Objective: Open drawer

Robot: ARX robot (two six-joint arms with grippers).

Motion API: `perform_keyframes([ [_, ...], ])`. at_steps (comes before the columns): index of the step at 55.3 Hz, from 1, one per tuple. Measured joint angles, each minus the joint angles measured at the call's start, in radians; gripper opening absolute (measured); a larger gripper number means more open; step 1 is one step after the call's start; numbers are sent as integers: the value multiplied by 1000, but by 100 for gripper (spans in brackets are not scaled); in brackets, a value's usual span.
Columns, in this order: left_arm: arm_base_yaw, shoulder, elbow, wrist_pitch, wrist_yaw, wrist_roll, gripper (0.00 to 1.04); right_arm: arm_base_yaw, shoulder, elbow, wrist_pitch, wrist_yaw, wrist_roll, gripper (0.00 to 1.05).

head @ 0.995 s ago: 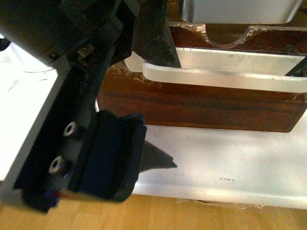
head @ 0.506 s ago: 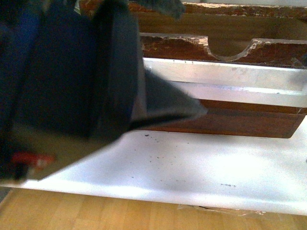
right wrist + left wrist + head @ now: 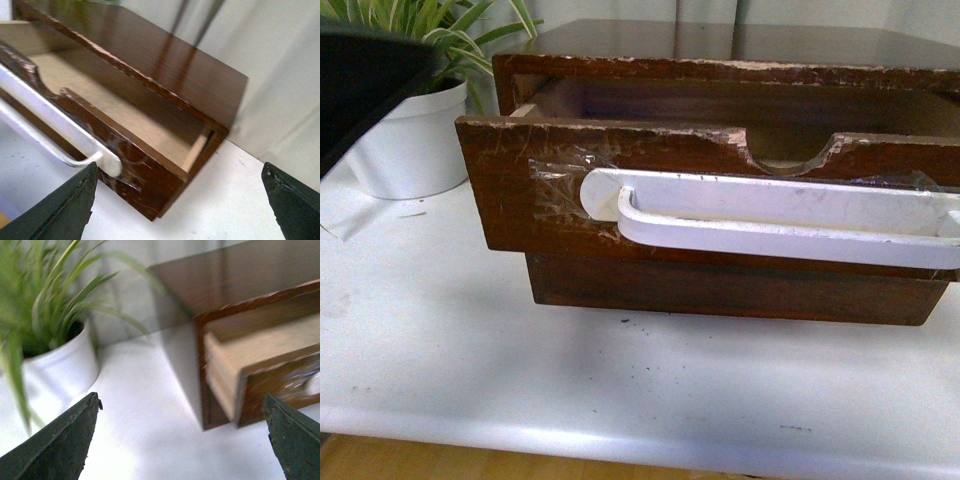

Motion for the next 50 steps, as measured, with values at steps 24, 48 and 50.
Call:
perform_keyframes([
  [24, -8, -608, -190, -510, -345, -390, 98, -288, -404, -216, -185, -167, 287, 96],
  [48, 207, -784, -268, -450, -8, -230, 42, -39, -526, -264, -188, 339, 391, 38],
  [50, 208, -787, -272, -450, 1, -227, 35, -26, -529, -267, -190, 351, 391, 32],
])
